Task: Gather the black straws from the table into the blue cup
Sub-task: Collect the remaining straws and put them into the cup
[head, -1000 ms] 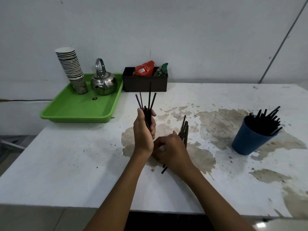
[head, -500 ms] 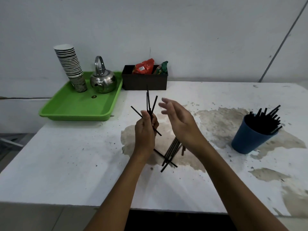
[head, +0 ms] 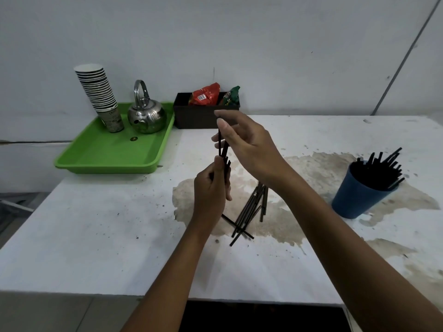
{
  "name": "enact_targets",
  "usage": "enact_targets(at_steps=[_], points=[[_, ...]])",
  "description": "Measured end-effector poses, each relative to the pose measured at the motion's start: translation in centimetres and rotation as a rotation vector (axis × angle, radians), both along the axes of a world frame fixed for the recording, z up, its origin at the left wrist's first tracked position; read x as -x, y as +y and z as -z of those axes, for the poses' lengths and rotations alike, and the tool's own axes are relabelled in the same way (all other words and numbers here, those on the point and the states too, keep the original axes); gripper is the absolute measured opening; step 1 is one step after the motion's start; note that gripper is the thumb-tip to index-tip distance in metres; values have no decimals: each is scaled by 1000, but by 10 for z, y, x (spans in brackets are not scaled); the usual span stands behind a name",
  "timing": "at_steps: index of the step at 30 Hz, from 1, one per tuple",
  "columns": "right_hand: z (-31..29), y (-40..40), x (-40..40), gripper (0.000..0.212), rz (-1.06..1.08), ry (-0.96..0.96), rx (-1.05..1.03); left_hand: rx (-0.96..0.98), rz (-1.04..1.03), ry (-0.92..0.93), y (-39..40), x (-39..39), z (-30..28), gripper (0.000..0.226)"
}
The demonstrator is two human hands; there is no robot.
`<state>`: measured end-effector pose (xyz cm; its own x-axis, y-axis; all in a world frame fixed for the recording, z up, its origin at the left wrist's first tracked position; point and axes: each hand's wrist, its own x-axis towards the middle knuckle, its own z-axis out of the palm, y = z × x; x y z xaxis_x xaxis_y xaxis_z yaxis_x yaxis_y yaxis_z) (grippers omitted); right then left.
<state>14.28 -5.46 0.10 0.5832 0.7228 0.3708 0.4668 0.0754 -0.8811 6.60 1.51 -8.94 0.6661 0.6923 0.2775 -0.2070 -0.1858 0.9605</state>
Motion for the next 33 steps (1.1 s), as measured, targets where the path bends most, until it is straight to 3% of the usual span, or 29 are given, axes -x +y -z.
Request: enact_targets(at_steps=[5,9,13,21,27,33], points=[[-2,7,-3,20,31,-73,-12,54,0,-15,0,-1,5,53],[13,7,-5,24,45,-153,77,114,21,-27,0,0,4,56],[18,4,-4,28,30,-83,133,91,39,-37,0,1,6,59],[17,5,-9,21,-58,4,304,-26,19,-18,3,6,4,7],[23,5,-5,20,-129,146,270,6,-62,111,5,7,9,19],[35,0,-1,17,-19,-99,242,77,8,289,7,12,13,34]])
